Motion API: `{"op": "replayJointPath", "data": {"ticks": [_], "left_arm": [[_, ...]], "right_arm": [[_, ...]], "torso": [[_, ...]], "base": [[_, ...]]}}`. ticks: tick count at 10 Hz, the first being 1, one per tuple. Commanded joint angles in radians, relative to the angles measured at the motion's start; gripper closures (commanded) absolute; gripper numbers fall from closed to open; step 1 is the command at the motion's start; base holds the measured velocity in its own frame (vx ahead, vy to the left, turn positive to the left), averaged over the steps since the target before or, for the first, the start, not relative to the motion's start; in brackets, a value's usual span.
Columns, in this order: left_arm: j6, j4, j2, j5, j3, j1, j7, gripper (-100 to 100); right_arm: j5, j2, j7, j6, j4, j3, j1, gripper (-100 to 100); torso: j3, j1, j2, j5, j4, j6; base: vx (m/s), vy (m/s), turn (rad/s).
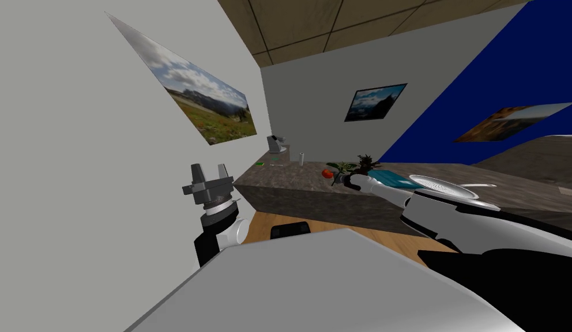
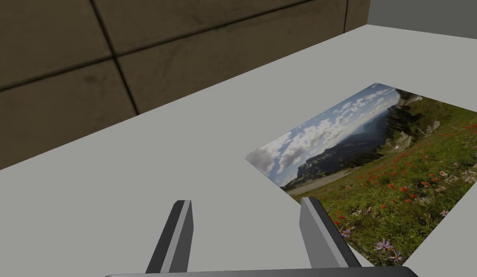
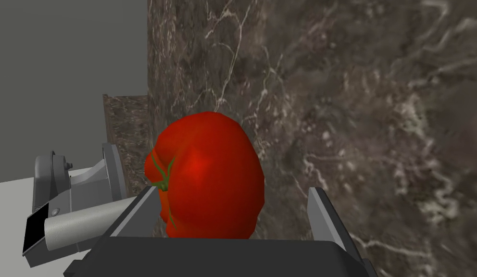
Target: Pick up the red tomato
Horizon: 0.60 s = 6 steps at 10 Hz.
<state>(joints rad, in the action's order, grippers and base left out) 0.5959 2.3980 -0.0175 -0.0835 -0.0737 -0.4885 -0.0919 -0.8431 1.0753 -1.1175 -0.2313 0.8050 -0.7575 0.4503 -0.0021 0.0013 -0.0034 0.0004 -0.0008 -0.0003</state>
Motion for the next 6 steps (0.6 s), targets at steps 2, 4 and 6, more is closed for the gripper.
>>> {"op": "replayJointPath", "data": {"ticks": [2, 4, 6], "left_arm": [[0.0, 0.0, 0.0, 0.0, 0.0, 0.0, 0.0, 0], [0.0, 0.0, 0.0, 0.0, 0.0, 0.0, 0.0, 0], [0.0, 0.0, 0.0, 0.0, 0.0, 0.0, 0.0, 0]], "right_arm": [[0.033, 0.0, -0.062, -0.005, -0.003, 0.004, -0.002, -100], [0.108, 0.007, -0.132, -0.024, -0.009, 0.017, -0.021, -100], [0.156, 0.013, -0.185, -0.043, -0.015, 0.03, -0.039, -100]], "torso": [[0.0, -0.001, 0.001, 0.0, 0.0, 0.0], [0.001, -0.001, 0.001, -0.001, 0.0, 0.0], [0.0, 0.0, 0.0, 0.0, 0.0, -0.001]], "base": [[0.013, 0.007, 0.001], [0.041, 0.027, -0.037], [0.048, 0.028, -0.019]]}}
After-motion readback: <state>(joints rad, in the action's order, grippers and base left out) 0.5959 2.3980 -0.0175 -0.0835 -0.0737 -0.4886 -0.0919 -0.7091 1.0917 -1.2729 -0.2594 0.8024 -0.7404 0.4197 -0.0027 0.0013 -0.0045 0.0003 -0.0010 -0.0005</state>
